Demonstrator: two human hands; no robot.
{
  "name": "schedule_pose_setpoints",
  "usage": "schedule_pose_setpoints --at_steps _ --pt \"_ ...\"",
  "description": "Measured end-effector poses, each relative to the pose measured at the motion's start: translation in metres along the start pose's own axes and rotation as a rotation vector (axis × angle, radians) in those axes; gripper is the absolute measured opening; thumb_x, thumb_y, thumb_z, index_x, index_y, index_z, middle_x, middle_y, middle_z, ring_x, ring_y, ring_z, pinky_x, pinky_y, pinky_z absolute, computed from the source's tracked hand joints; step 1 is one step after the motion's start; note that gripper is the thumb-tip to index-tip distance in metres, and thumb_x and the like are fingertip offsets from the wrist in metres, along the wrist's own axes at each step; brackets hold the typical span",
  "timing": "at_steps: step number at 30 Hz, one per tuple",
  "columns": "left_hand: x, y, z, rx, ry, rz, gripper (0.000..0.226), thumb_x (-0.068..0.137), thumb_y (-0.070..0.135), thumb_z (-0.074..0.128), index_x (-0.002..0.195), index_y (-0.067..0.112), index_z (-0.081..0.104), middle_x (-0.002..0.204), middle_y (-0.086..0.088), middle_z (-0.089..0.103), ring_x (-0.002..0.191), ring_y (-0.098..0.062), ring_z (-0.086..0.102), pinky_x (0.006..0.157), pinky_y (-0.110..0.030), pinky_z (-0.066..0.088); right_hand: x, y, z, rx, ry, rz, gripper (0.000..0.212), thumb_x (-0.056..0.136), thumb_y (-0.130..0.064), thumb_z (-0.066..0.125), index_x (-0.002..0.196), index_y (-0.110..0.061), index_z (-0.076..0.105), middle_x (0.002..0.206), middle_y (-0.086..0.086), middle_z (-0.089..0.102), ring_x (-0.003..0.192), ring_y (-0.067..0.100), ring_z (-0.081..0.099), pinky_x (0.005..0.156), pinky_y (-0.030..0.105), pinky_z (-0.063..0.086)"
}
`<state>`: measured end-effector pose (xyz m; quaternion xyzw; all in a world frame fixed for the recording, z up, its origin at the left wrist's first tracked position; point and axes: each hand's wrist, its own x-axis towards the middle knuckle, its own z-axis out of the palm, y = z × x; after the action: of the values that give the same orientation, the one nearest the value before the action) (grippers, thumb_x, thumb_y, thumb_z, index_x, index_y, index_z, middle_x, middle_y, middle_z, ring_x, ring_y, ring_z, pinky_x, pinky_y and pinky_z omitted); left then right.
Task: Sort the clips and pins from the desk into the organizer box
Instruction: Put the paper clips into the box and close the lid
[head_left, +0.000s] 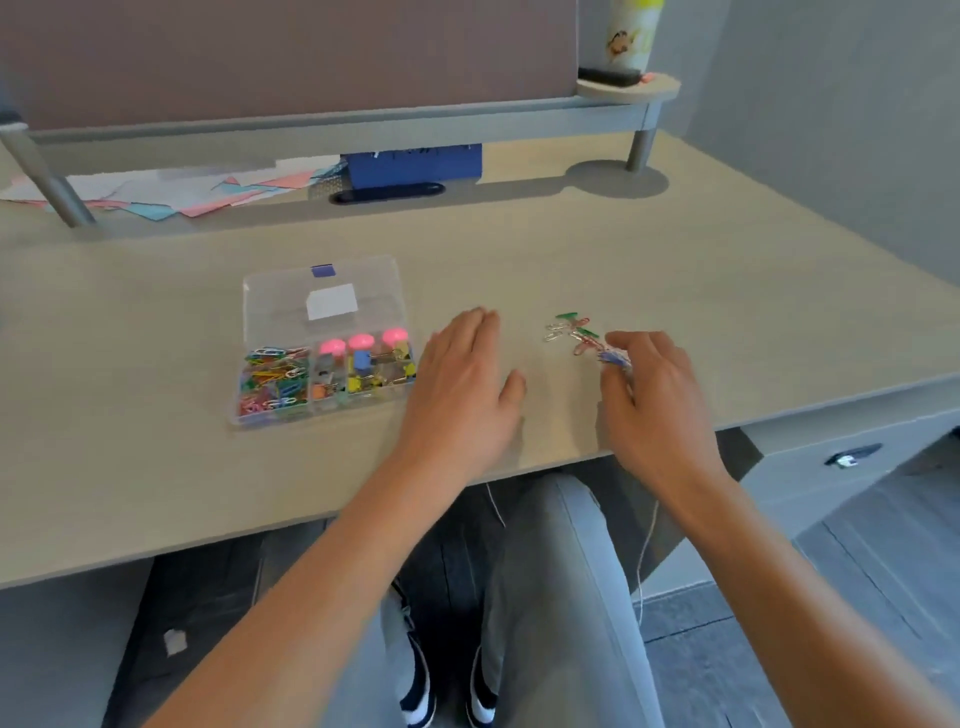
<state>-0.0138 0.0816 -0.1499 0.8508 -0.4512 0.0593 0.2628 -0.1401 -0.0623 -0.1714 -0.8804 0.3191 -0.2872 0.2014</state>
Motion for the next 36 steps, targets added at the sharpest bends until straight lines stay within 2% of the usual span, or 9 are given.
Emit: schedule_pose_setpoints --at_steps 6,13,18,23,25,27,30,32,36 --pt "0.05 0.019 0.051 0.18 -0.278 -0.045 0.069 0.101 0.045 0.029 0.155 0.005 0.015 0.164 -0.009 0.013 0.151 -0.024 0.009 0.119 -0.053 0.014 -0.011 0.033 -0.011 -0.16 -0.113 -0.009 0.053 0.104 -0.034 0.038 0.149 -0.006 0.044 0.153 0.01 0.045 0.139 0.029 0.041 0.114 0.039 0.032" --pt "0.065 0.023 0.06 0.243 -0.332 -0.042 0.06 0.1 0.033 0.022 0.157 0.015 0.016 0.167 0.001 0.005 0.153 -0.017 0.002 0.12 -0.054 0.008 -0.005 0.031 -0.003 -0.448 -0.263 -0.041 0.073 0.101 -0.051 0.011 0.16 -0.009 0.018 0.168 0.009 0.016 0.156 0.022 0.01 0.125 0.041 0.009" --pt "0.048 0.017 0.046 0.026 -0.296 -0.055 0.058 0.104 0.025 0.028 0.159 0.012 0.012 0.167 -0.003 0.005 0.153 -0.015 0.003 0.124 -0.041 0.003 0.02 0.027 0.005 -0.406 -0.351 -0.043 0.072 0.104 -0.051 0.018 0.161 -0.009 0.008 0.17 0.007 0.004 0.156 0.02 0.0 0.125 0.042 0.002" --pt "0.022 0.009 0.028 -0.236 -0.187 -0.172 0.056 0.104 0.019 0.033 0.157 0.011 0.021 0.165 0.002 0.017 0.15 -0.008 0.012 0.114 -0.014 0.003 0.057 0.02 0.015 -0.252 -0.38 -0.05 0.094 0.093 -0.074 0.022 0.161 -0.012 0.002 0.17 0.002 0.004 0.156 0.015 -0.002 0.126 0.04 0.001" --pt "0.013 0.008 0.024 -0.273 -0.192 -0.176 0.055 0.104 0.02 0.033 0.157 0.014 0.022 0.164 0.006 0.017 0.149 -0.004 0.012 0.113 -0.012 0.004 0.072 0.013 0.02 -0.242 -0.415 -0.093 0.095 0.091 -0.077 0.026 0.162 -0.015 0.008 0.169 0.001 0.008 0.156 0.014 0.002 0.126 0.039 0.005" --pt "0.009 0.006 0.022 -0.303 -0.179 -0.178 0.054 0.104 0.02 0.034 0.157 0.016 0.024 0.164 0.007 0.02 0.148 -0.003 0.014 0.114 -0.013 0.006 0.083 0.008 0.023 -0.185 -0.446 -0.147 0.078 0.094 -0.069 0.038 0.152 -0.018 0.037 0.163 0.002 0.03 0.151 0.02 0.025 0.12 0.037 0.024" --pt "0.005 0.003 0.019 -0.32 -0.141 -0.169 0.052 0.104 0.021 0.036 0.155 0.016 0.03 0.161 0.007 0.027 0.146 -0.004 0.02 0.112 -0.013 0.01 0.084 0.006 0.026 0.018 -0.347 -0.203 0.034 0.094 -0.042 0.06 0.099 -0.009 0.065 0.125 0.008 0.064 0.113 0.029 0.06 0.091 0.039 0.048" --pt "0.003 0.002 0.018 -0.338 -0.117 -0.173 0.05 0.104 0.022 0.037 0.153 0.017 0.033 0.158 0.008 0.031 0.144 -0.005 0.025 0.112 -0.016 0.015 0.08 0.012 0.024 0.094 -0.248 -0.218 0.021 0.092 -0.023 0.066 0.098 -0.005 0.073 0.112 0.007 0.071 0.104 0.025 0.065 0.092 0.038 0.05" --pt "0.004 0.002 0.021 -0.344 -0.088 -0.162 0.048 0.102 0.025 0.041 0.149 0.017 0.041 0.151 0.006 0.041 0.14 -0.01 0.034 0.117 -0.029 0.026 0.067 0.021 0.015 0.125 -0.181 -0.245 0.018 0.089 -0.006 0.065 0.095 -0.014 0.08 0.106 -0.004 0.073 0.093 0.008 0.065 0.084 0.007 0.044"
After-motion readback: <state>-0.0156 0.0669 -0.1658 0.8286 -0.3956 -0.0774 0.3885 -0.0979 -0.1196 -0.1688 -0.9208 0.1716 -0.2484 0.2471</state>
